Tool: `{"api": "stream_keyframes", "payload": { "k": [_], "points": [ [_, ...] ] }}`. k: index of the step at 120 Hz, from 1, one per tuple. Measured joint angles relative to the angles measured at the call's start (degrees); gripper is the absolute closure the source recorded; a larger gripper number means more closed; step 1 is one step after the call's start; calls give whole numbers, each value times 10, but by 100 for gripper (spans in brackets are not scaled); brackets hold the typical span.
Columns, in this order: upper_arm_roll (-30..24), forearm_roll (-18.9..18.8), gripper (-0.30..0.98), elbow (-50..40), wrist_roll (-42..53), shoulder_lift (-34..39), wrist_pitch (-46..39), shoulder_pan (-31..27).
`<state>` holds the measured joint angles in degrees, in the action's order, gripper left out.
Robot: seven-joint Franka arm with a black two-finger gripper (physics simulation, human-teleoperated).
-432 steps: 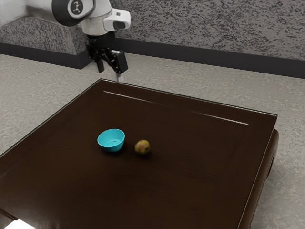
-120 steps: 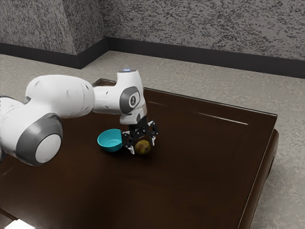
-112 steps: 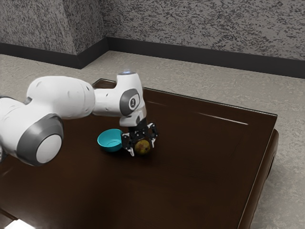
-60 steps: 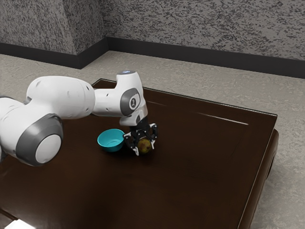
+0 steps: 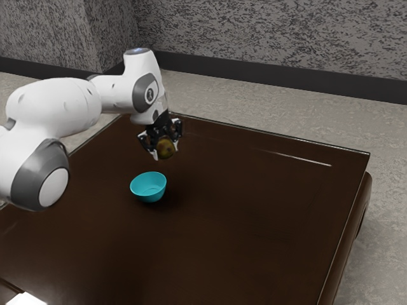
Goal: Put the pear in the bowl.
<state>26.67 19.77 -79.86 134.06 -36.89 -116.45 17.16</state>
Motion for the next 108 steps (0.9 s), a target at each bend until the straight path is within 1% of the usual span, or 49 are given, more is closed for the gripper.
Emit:
{"api": "stream_keyframes", "payload": {
  "k": [11,32,53,78,94,108],
  "points": [
    [21,-2,40,-2,4,-5,10,-7],
    [24,-3,40,-12,8,-15,23,-24],
    [17,-5,40,-81,11,38,44,-20],
    [4,-5,40,-129,12,62,51,-14],
    [2,-7,23,-132,10,61,51,-14],
    [2,-9,13,-132,7,62,52,-14]
  ]
}}
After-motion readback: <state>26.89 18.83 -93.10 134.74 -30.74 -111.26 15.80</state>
